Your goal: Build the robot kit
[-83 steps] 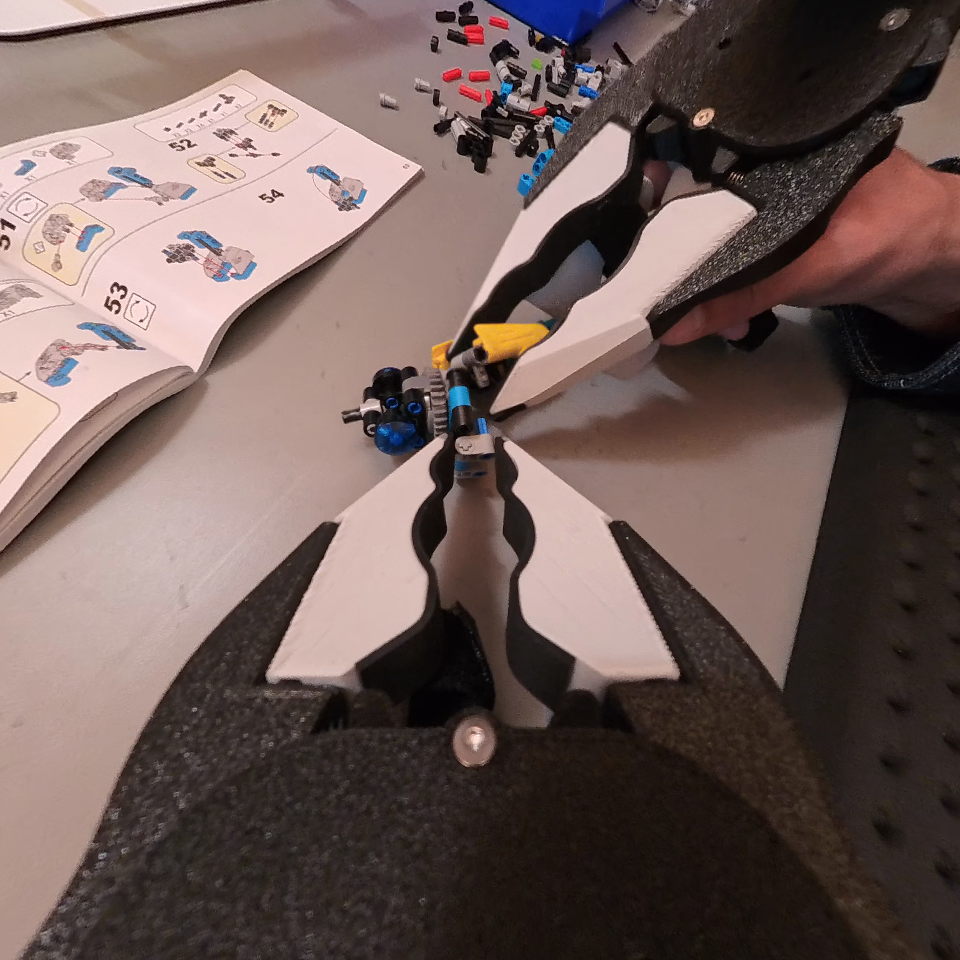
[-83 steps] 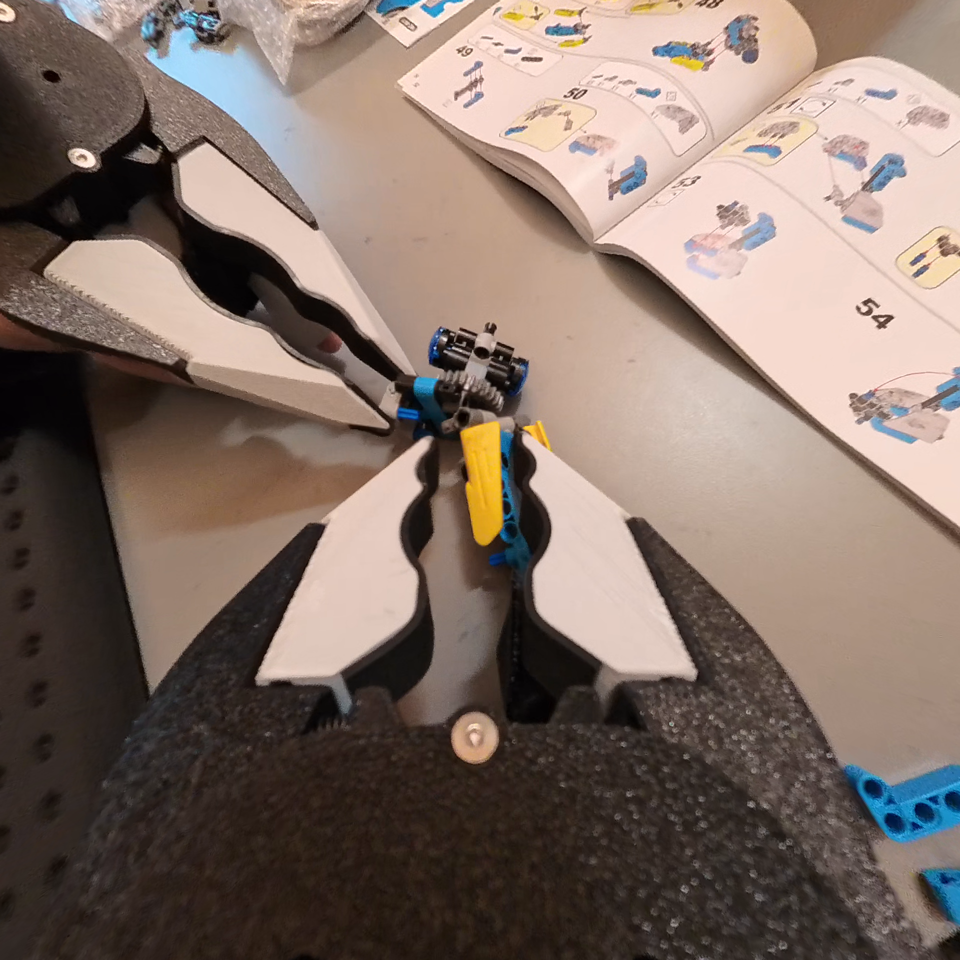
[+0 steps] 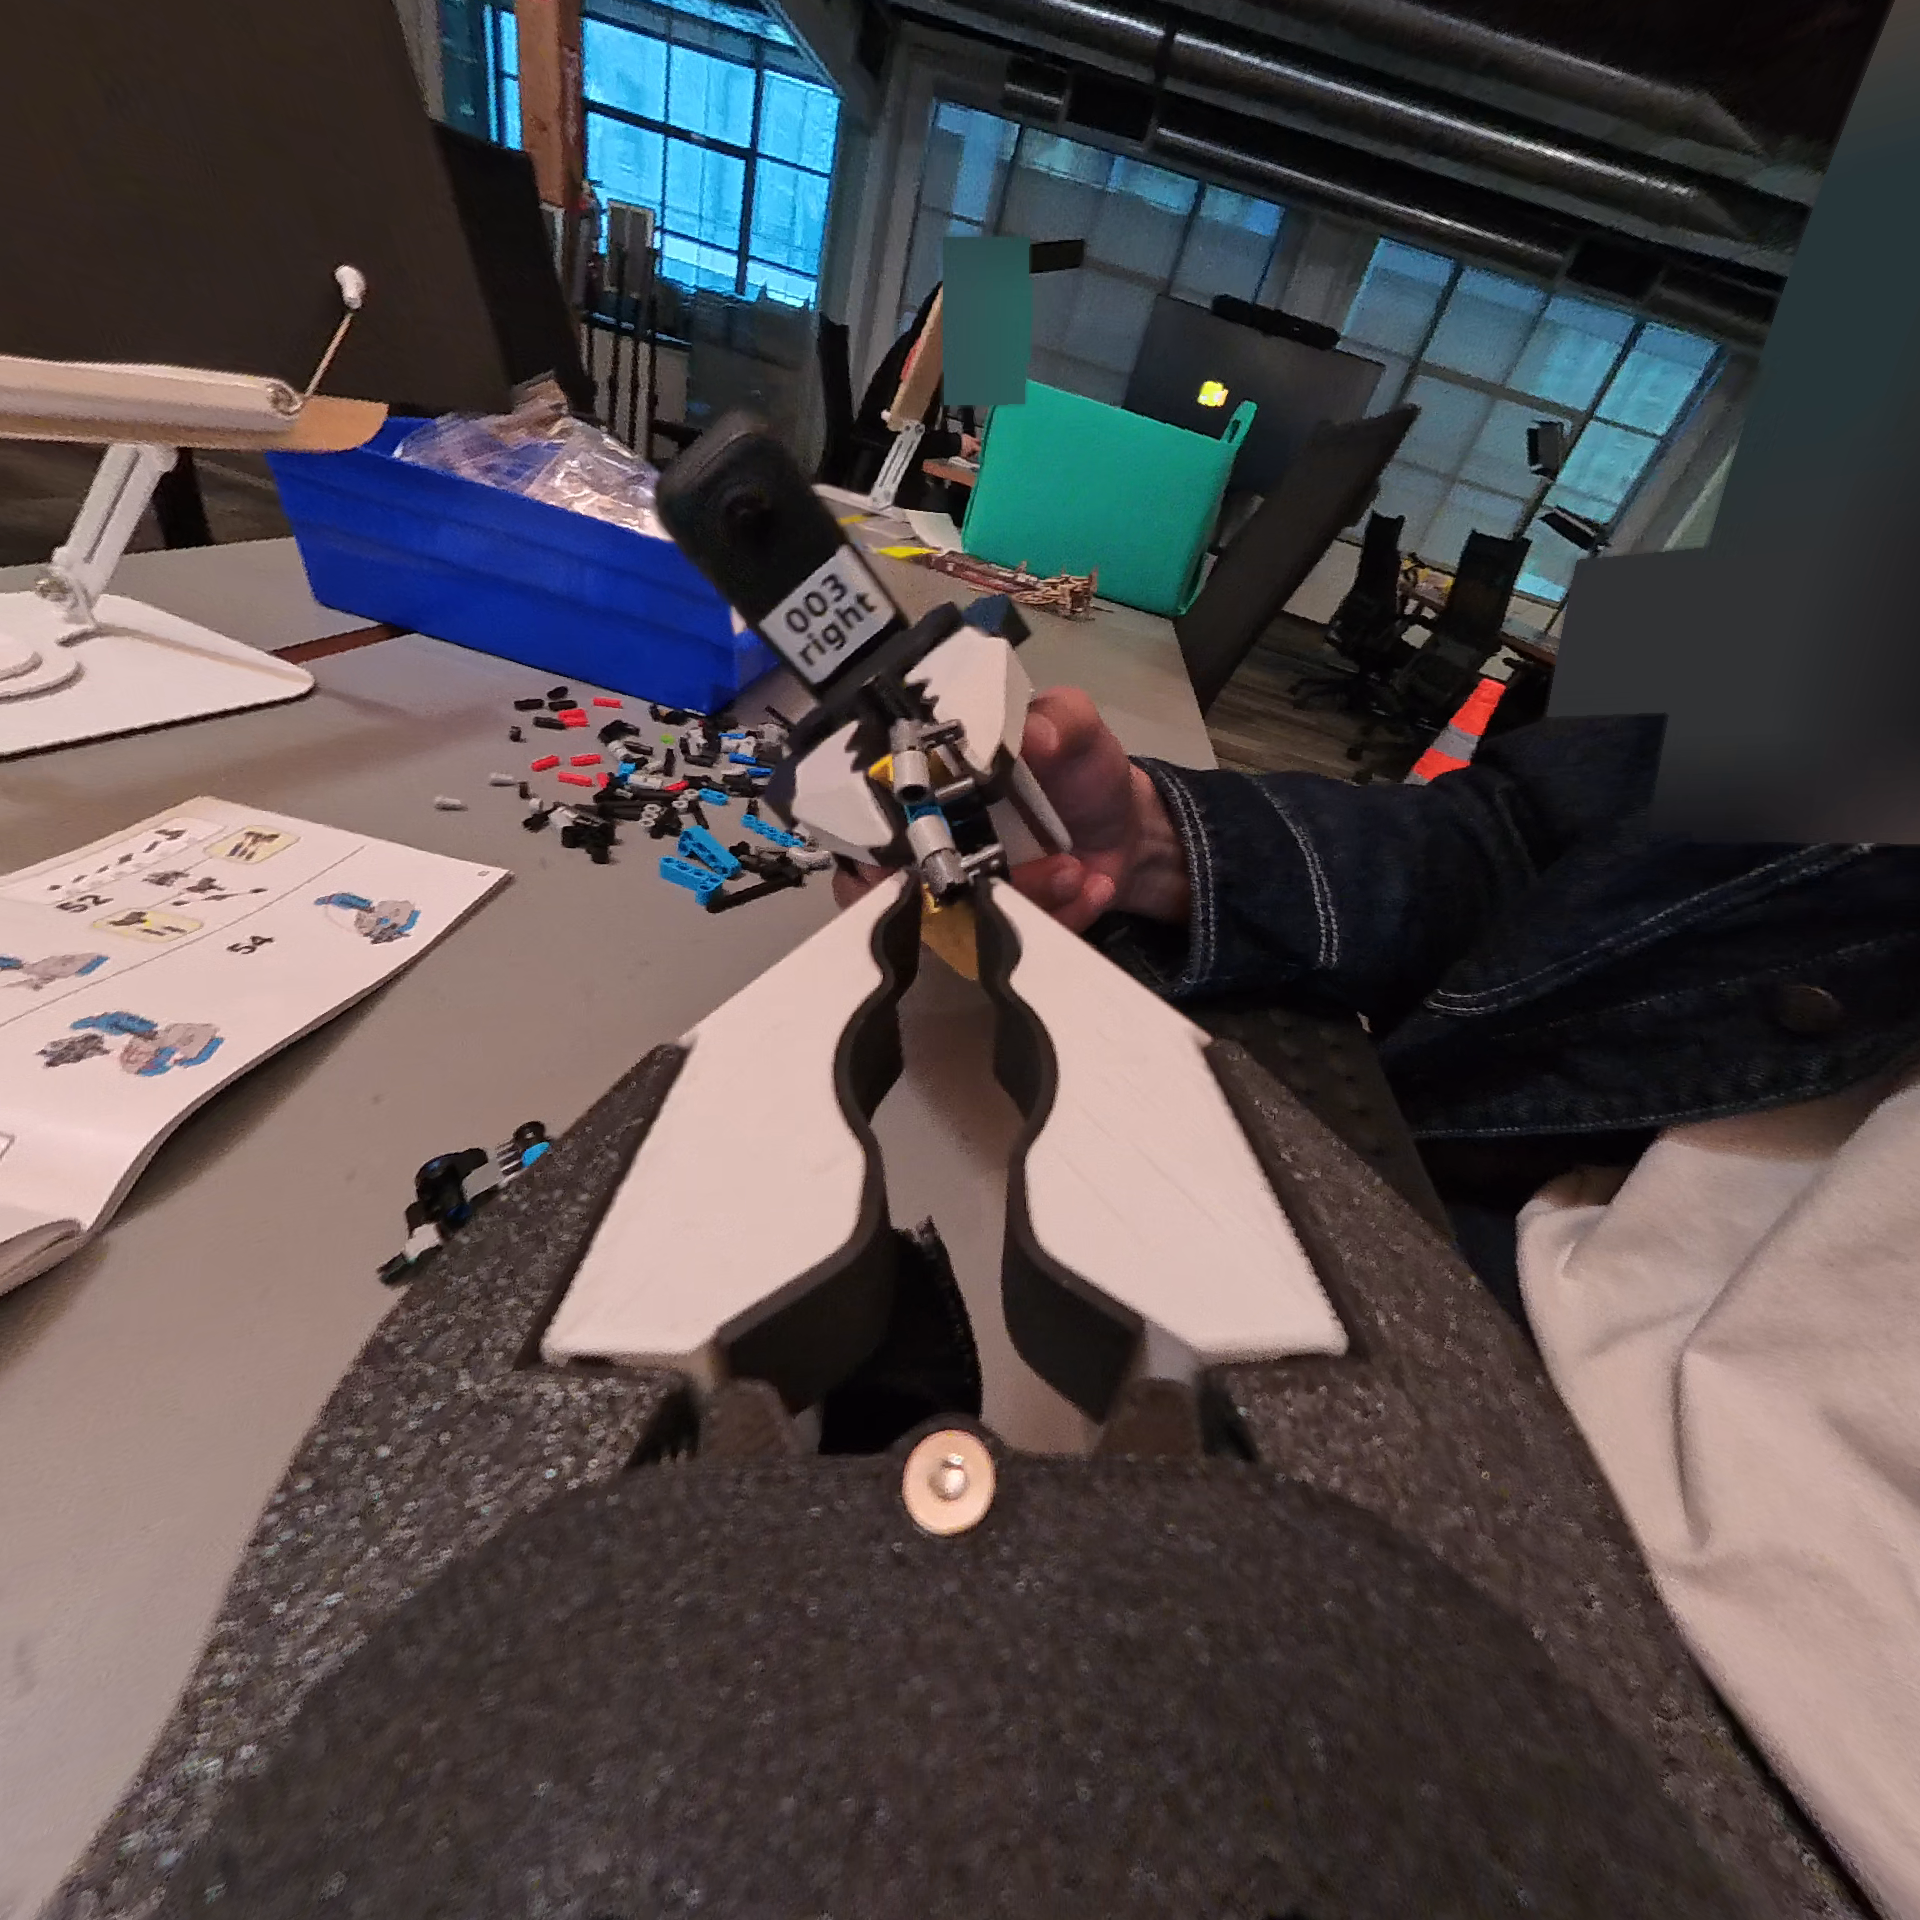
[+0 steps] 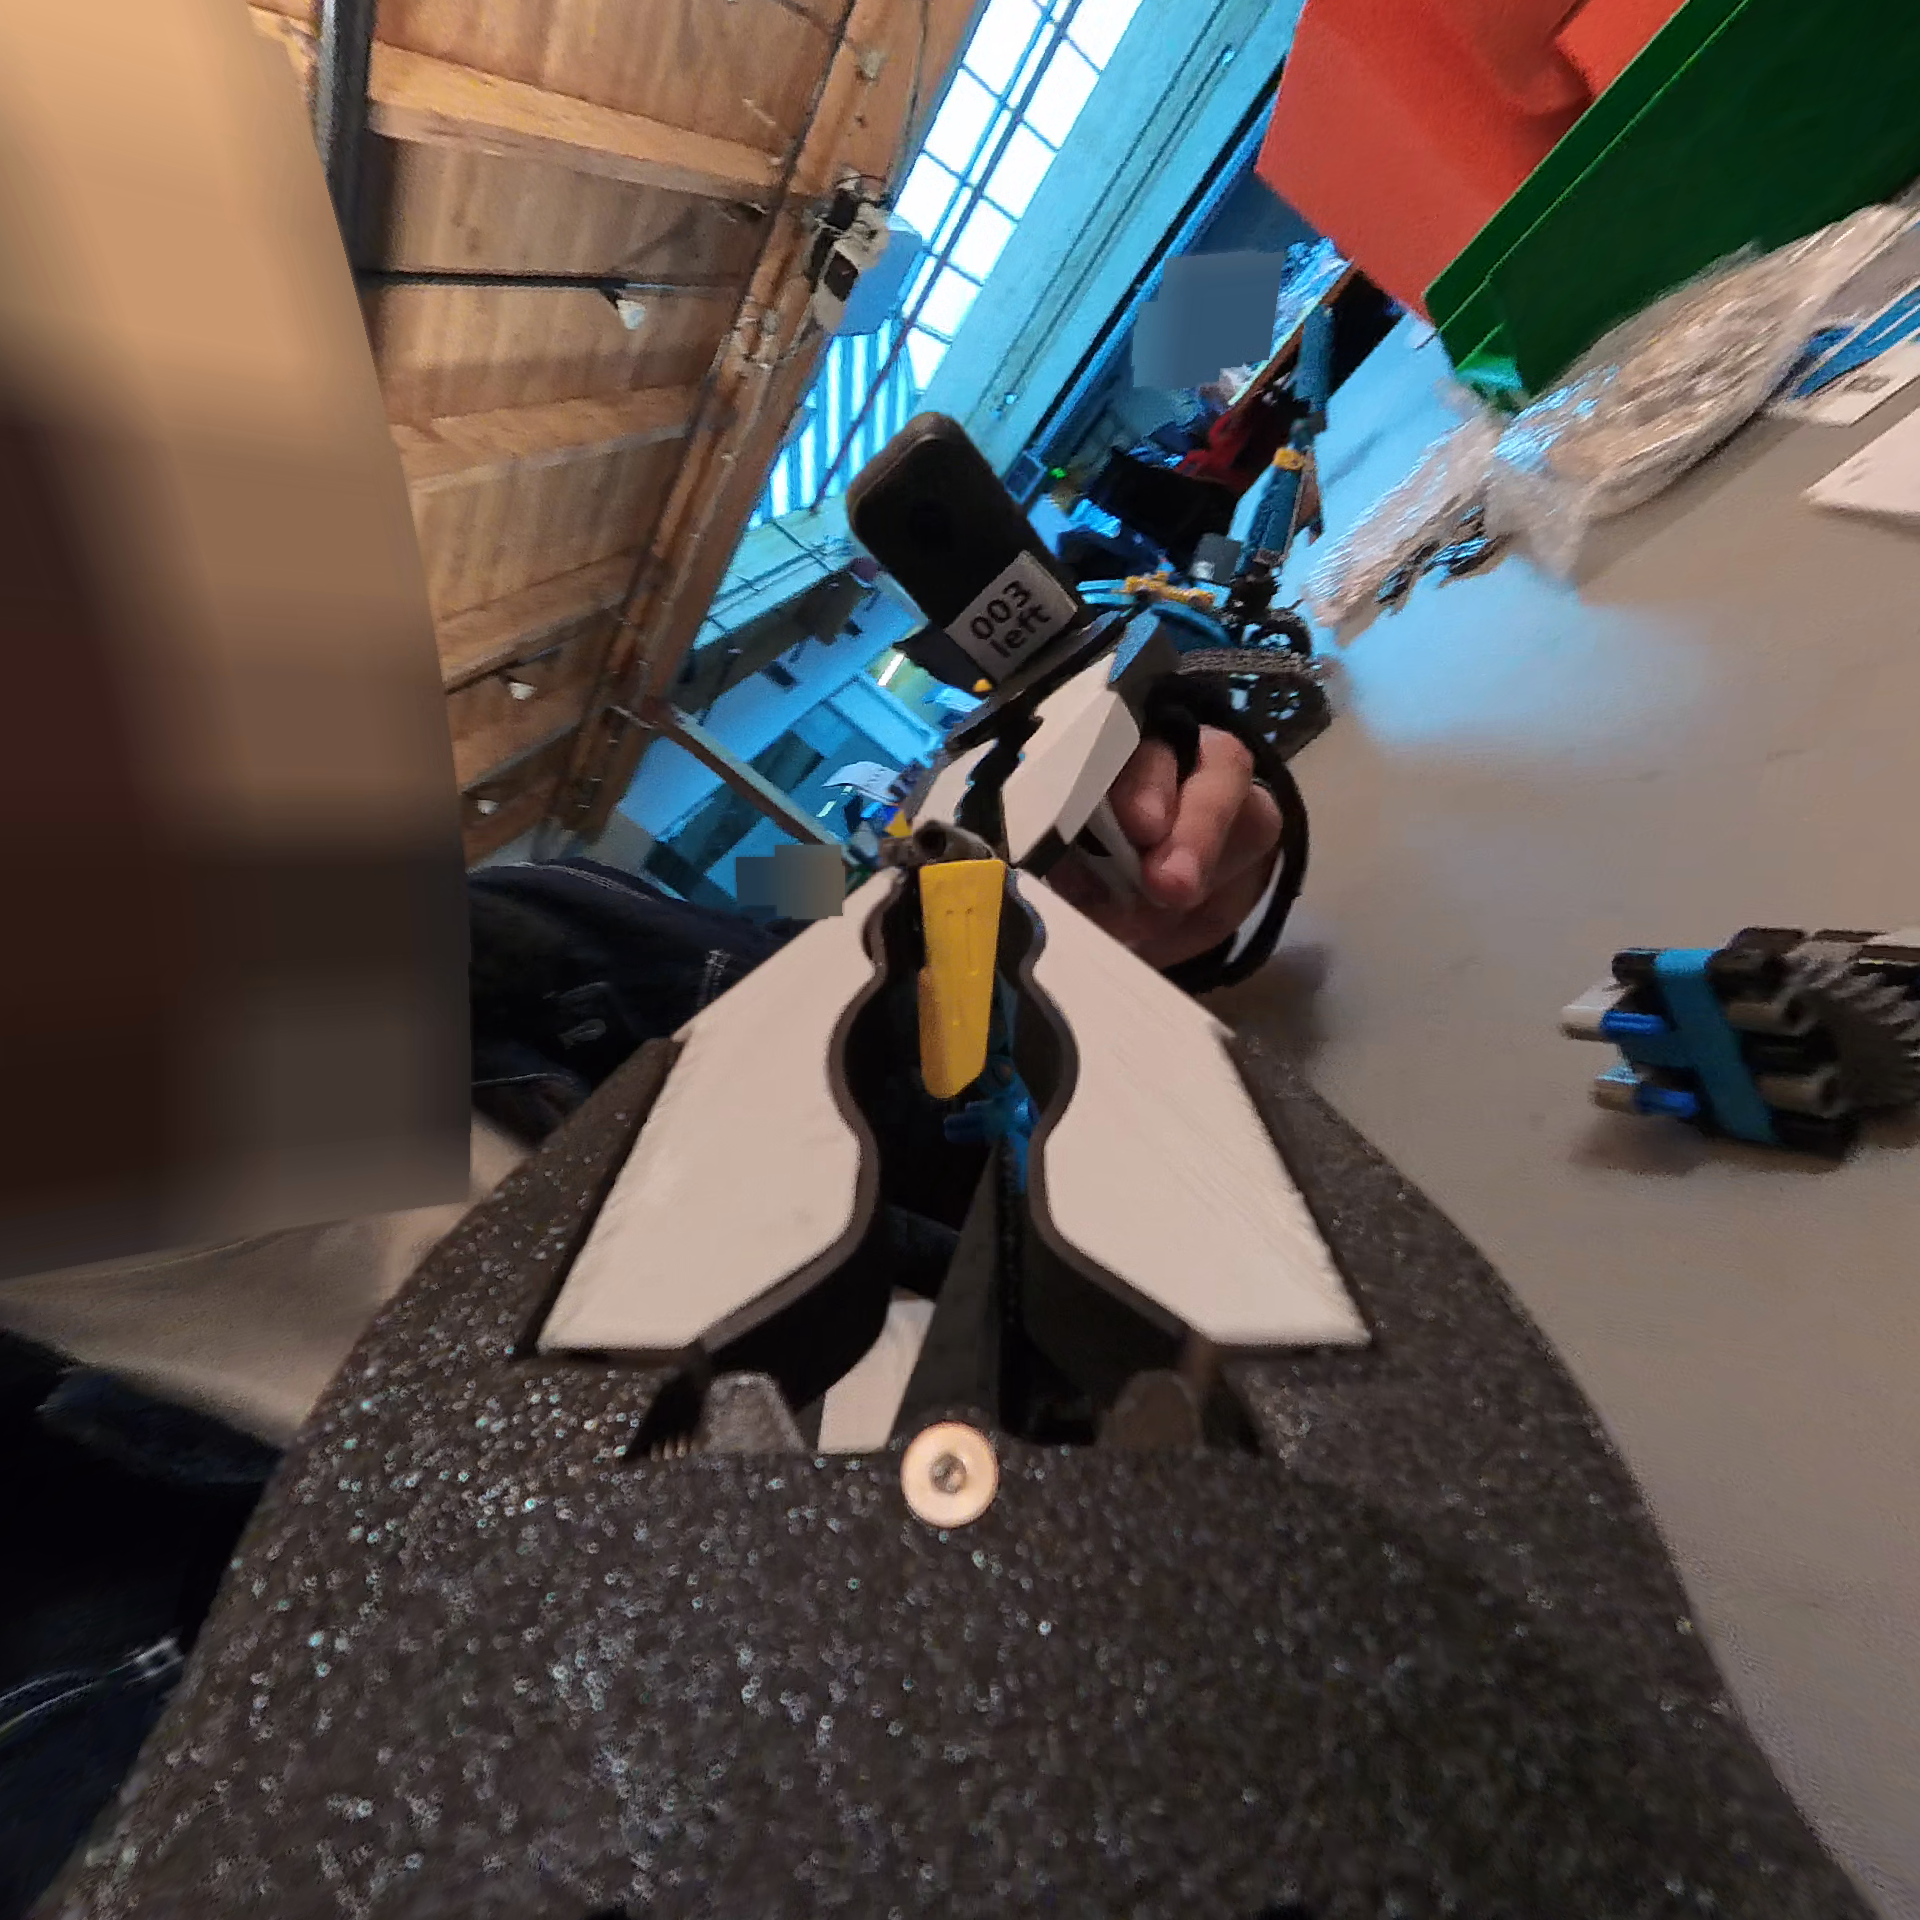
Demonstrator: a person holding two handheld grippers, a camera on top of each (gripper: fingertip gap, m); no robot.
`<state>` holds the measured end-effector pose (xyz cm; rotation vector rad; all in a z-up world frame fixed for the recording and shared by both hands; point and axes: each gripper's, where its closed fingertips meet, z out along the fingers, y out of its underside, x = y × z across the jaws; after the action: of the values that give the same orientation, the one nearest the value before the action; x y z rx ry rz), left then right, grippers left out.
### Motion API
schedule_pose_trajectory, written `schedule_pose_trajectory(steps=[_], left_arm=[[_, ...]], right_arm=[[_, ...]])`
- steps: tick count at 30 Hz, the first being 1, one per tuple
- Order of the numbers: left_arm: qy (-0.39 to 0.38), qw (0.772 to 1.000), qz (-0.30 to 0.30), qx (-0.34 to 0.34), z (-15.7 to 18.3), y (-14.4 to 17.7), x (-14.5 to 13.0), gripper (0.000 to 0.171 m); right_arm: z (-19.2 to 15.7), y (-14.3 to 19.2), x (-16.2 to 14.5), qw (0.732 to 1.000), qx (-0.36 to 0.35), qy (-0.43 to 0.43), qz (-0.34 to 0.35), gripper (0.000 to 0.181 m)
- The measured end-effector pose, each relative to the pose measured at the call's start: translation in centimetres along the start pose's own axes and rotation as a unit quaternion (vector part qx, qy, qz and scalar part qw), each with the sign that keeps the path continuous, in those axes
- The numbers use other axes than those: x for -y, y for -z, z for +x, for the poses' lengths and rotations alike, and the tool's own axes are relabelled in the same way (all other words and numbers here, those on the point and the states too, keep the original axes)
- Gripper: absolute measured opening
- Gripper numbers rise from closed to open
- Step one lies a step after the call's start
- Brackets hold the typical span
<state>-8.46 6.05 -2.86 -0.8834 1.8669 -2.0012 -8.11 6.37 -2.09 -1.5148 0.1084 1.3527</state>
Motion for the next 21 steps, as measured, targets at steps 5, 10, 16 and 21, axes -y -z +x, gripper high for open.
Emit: schedule_pose_trajectory(steps=[5, 10, 16, 21], left_arm=[[0.002, 1.000, 0.001, -0.030, 0.9, 0.1, 0.0, 0.009], [0.006, 0.999, 0.007, -0.045, 1.4, 0.1, 0.3, 0.009], [0.064, 0.997, 0.037, -0.010, -1.1, 0.8, 1.1, 0.009], [0.112, 0.989, 0.097, 0.000, -2.6, 2.1, 2.7, 0.009]], right_arm=[[-0.6, -0.2, -0.5, 0.999, 0.028, -0.023, -0.012, 0.015], [-1.1, -0.3, -0.7, 0.997, 0.056, -0.046, -0.014, 0.015], [0.0, 0.0, 1.3, 0.999, -0.016, 0.022, 0.038, 0.037], [1.1, 0.2, 2.0, 0.989, -0.083, 0.105, 0.060, 0.037]])
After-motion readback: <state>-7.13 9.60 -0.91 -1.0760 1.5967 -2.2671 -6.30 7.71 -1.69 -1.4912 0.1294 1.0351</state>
